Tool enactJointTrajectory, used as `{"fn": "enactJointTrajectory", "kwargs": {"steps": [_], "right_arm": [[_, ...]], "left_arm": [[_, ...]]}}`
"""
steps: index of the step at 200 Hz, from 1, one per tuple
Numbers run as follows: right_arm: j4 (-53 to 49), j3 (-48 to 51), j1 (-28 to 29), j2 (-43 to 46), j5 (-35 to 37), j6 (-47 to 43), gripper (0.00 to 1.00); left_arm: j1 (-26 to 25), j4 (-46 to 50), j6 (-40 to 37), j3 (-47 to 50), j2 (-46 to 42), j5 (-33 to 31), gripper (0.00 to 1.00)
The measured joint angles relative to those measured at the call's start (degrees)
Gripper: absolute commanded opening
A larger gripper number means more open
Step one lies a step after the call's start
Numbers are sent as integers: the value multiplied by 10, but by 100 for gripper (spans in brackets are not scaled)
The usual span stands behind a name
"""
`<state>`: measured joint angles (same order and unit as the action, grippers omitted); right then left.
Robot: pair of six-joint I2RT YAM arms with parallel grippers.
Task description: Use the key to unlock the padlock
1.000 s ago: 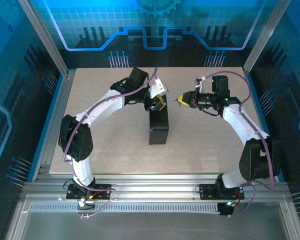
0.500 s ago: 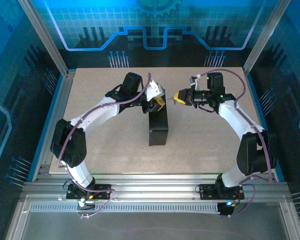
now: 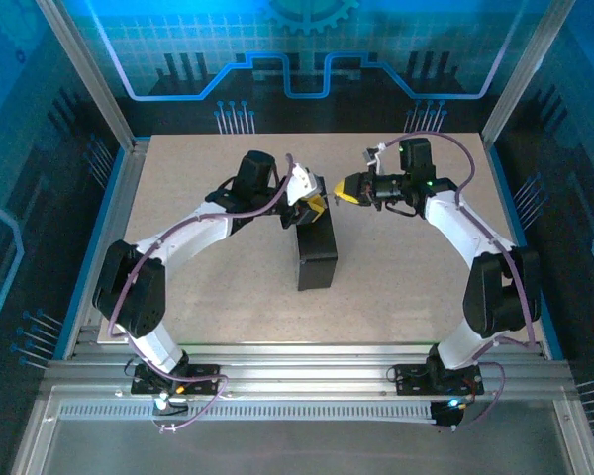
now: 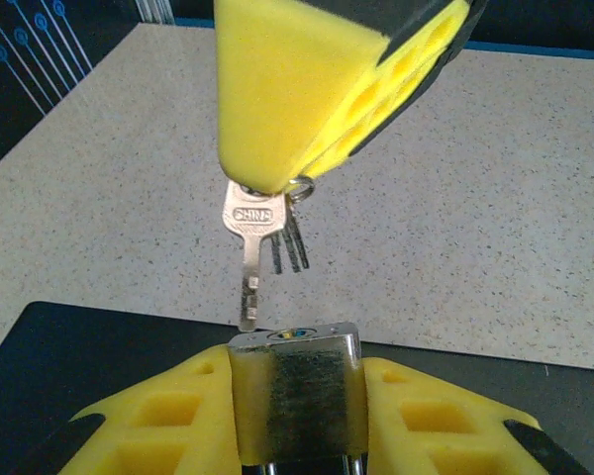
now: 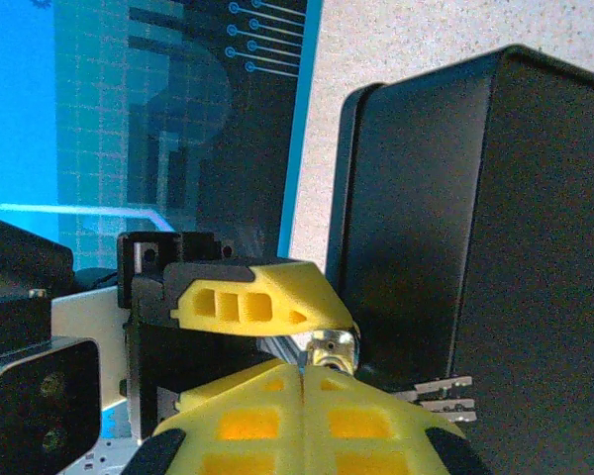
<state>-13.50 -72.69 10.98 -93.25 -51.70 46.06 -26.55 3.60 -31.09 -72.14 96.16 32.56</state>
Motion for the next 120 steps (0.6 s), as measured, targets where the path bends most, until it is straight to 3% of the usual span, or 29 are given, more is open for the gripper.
{"fn": "enactJointTrajectory", "kwargs": {"steps": [120], "right_arm": [[-21,-1,3,-2,-12,-20,0]], "left_arm": [[14,-52,-17,29,-3,31,4]]}}
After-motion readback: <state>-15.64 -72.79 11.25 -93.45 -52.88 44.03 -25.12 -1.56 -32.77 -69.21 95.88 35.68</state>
